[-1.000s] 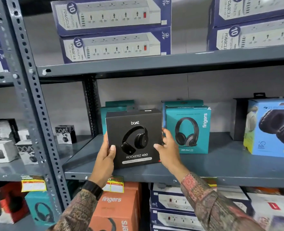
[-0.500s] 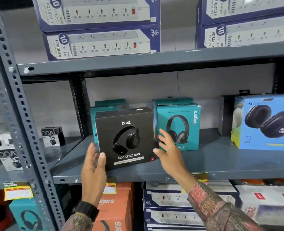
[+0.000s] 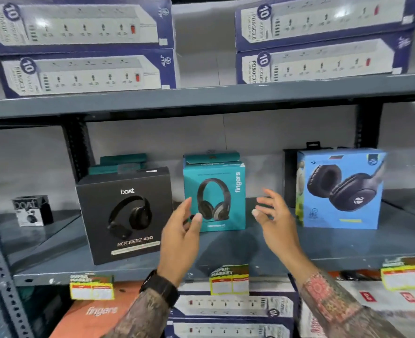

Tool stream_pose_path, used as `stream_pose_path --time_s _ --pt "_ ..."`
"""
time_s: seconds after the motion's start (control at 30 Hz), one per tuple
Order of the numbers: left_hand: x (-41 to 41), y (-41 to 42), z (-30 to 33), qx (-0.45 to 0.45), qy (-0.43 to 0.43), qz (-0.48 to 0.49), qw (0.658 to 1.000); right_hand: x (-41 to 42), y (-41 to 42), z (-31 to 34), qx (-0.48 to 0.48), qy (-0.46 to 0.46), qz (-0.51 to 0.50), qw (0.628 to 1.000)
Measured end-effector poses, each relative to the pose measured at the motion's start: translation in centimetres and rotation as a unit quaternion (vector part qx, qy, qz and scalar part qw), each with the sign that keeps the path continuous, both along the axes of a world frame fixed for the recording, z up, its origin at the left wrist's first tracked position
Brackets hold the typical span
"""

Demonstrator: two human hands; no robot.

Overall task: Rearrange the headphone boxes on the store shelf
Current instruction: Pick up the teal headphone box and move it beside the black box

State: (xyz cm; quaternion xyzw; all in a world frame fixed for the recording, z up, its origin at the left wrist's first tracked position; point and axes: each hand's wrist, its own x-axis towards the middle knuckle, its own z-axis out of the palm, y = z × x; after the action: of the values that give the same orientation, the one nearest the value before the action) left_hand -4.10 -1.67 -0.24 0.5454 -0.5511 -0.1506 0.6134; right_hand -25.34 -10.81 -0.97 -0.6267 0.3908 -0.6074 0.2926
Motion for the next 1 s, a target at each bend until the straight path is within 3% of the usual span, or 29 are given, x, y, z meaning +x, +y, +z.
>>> stream_pose_path --time_s 0.23,0.5,1.0 --pt "-0.7 -7.1 -0.3 0.12 0.099 0.014 0.988 1.4 -3.8 -0.3 0.101 0.022 0.07 0.992" --pt "1.2 -10.4 -1.7 0.105 0.164 -0.014 0.981 3.3 -5.9 -0.7 0.126 0.025 0.09 0.988" --pt "0.1 -8.4 -0.7 0.06 0.148 -0.027 0.987 3.2 -4.9 0.0 0.077 0.012 0.074 0.994"
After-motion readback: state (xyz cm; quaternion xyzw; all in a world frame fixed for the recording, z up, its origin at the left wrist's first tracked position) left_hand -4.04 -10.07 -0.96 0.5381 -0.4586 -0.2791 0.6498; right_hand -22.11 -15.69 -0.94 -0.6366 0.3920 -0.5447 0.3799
